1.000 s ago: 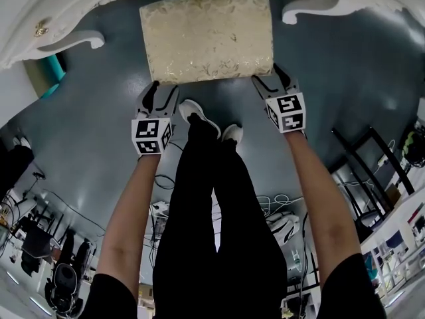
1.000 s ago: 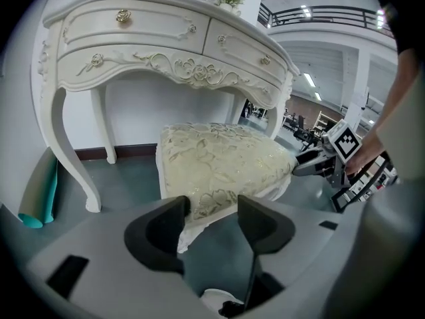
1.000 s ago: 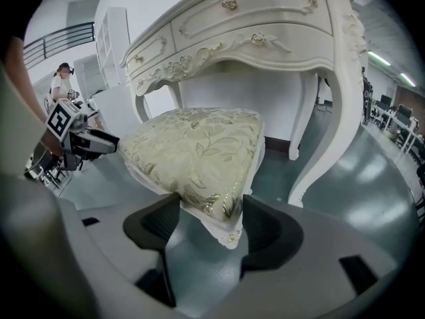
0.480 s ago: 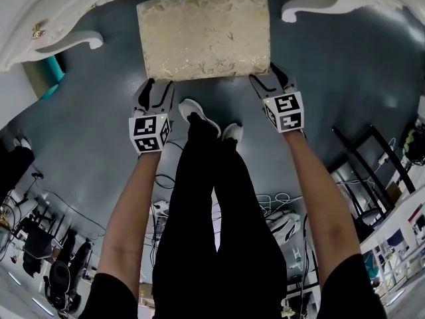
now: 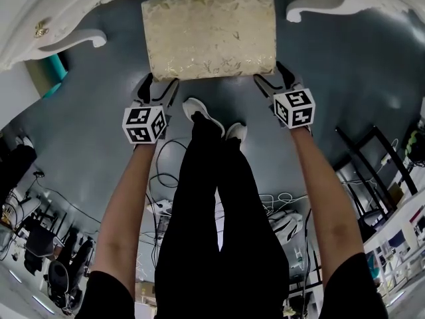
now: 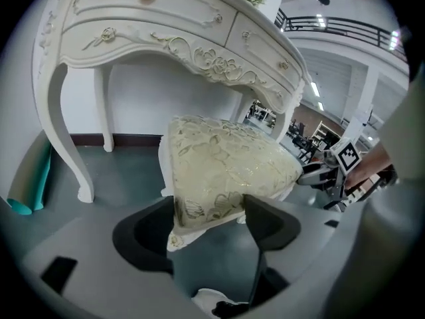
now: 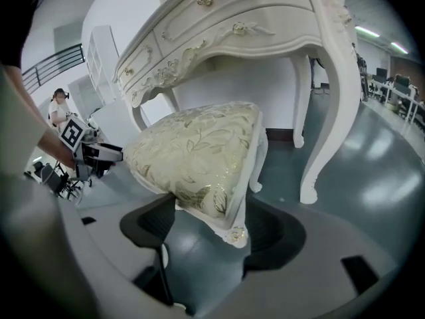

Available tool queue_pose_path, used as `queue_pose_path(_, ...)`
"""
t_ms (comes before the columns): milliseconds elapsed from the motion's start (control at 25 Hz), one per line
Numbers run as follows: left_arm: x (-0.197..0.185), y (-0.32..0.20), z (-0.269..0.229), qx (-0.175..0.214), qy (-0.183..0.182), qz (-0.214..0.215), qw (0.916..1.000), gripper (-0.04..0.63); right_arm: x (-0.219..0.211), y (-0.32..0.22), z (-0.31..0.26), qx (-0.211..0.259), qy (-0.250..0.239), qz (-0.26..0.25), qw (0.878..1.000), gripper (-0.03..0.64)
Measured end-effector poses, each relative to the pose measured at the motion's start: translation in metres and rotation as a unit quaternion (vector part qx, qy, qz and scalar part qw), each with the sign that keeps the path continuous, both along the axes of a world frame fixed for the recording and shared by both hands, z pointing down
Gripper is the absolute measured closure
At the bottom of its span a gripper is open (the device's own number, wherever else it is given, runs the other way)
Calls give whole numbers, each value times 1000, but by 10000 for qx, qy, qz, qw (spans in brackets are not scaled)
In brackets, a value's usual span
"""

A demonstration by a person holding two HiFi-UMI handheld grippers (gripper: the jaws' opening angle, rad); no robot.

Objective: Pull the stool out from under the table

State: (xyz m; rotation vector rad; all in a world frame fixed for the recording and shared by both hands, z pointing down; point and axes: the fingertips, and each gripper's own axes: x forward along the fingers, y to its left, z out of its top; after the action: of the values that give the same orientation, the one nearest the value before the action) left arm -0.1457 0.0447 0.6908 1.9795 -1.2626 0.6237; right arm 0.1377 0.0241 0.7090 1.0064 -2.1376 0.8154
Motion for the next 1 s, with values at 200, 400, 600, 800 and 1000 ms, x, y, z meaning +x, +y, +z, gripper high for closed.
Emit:
queue_pose_path(200, 0, 1, -2, -16, 105, 58, 9999, 264, -1, 3, 0, -98, -126, 32, 9999, 295)
queue_pose_path(400, 1, 2, -2, -45, 41, 119, 9999, 264, 0, 3, 1, -143, -92, 65, 9998, 301)
queue_pose_path(600, 2, 4, -4, -60, 25, 105, 9999, 264, -1, 5, 2, -227, -43, -6, 9997, 306)
queue_pose_path(800, 4, 6, -7, -76, 99, 45, 9999, 264, 0, 6, 2, -214, 13, -31, 9998, 311)
queue_pose_path(1000, 2, 3, -4, -10, -40, 83, 10000, 264, 0, 4, 1, -198, -52, -20, 9998, 313)
